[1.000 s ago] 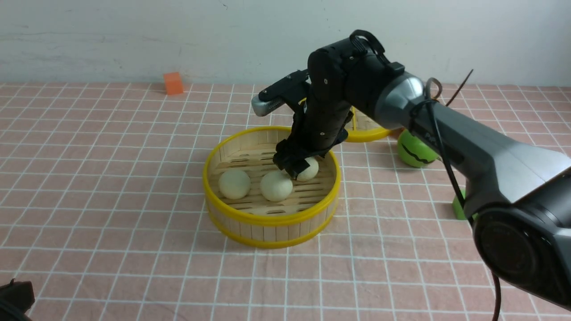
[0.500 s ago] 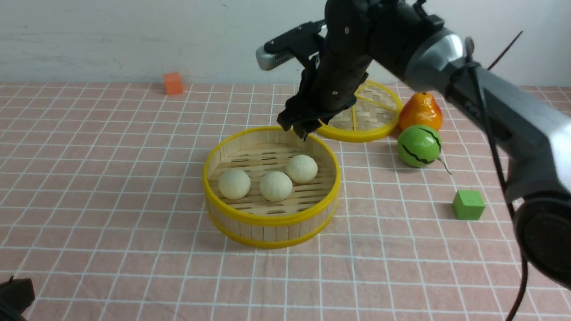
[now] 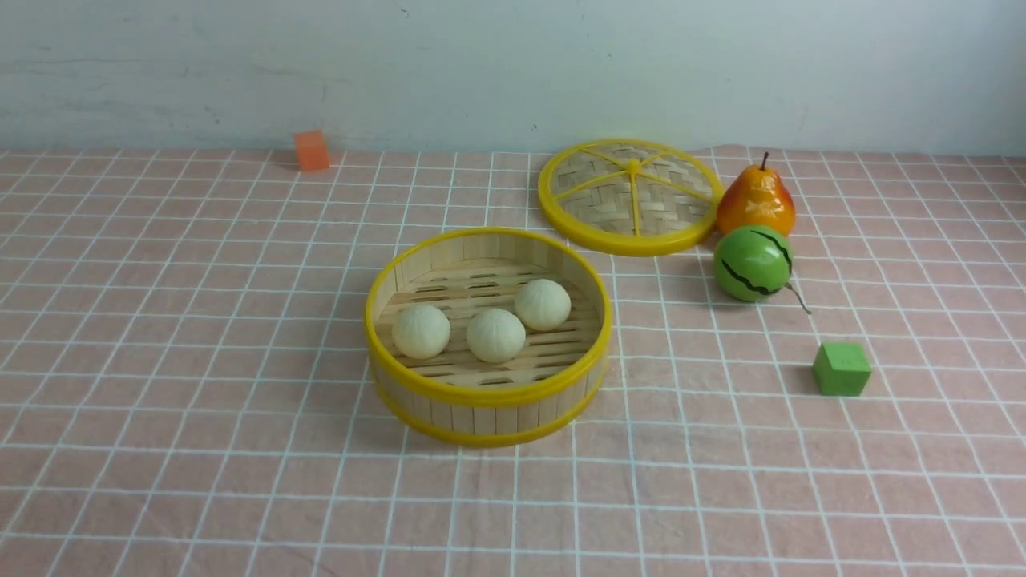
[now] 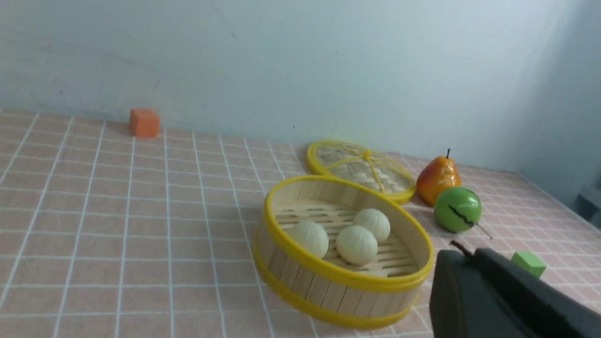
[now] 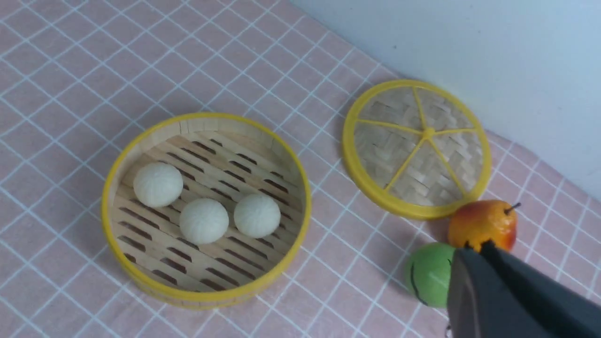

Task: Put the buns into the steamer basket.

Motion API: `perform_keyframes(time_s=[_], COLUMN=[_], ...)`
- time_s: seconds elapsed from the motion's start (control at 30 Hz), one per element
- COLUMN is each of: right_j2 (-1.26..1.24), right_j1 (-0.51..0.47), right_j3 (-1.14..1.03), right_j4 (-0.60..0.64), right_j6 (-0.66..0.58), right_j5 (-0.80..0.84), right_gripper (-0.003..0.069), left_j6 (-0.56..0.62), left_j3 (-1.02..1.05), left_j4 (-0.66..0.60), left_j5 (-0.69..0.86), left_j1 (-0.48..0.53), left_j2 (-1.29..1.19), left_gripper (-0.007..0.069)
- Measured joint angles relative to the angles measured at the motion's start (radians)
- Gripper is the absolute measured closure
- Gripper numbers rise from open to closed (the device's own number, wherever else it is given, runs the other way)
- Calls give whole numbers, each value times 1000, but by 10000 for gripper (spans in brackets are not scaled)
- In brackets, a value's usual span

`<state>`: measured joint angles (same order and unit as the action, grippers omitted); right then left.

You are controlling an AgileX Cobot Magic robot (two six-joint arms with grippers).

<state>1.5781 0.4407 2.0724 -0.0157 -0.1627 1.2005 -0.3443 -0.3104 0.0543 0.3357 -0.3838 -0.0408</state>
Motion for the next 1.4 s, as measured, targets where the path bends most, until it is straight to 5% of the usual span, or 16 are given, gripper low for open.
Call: perform_keyframes(time_s=[0.3, 0.57, 0.8, 1.1, 1.4], right_j2=[-455, -1024, -1294, -1364, -1371], right_j1=[0, 0, 0, 0, 0], right_j3=[-619, -1459, -1982, -2097, -2097], right_j4=[-13, 51, 120, 133, 133], right_j6=[23, 111, 219, 235, 235], right_j5=[-225, -833, -1271, -1701, -1745], right_gripper=[664, 662, 662, 656, 646], left_j6=[2, 2, 2, 2, 2], left_j3=[2, 2, 2, 2, 2], left_j4=[10, 20, 20, 20, 20], left_j5=[-1, -2, -2, 2, 10], left_j1=[0, 0, 0, 0, 0], left_j2=[0, 0, 1, 2, 2], left_gripper=[603, 594, 589, 586, 573])
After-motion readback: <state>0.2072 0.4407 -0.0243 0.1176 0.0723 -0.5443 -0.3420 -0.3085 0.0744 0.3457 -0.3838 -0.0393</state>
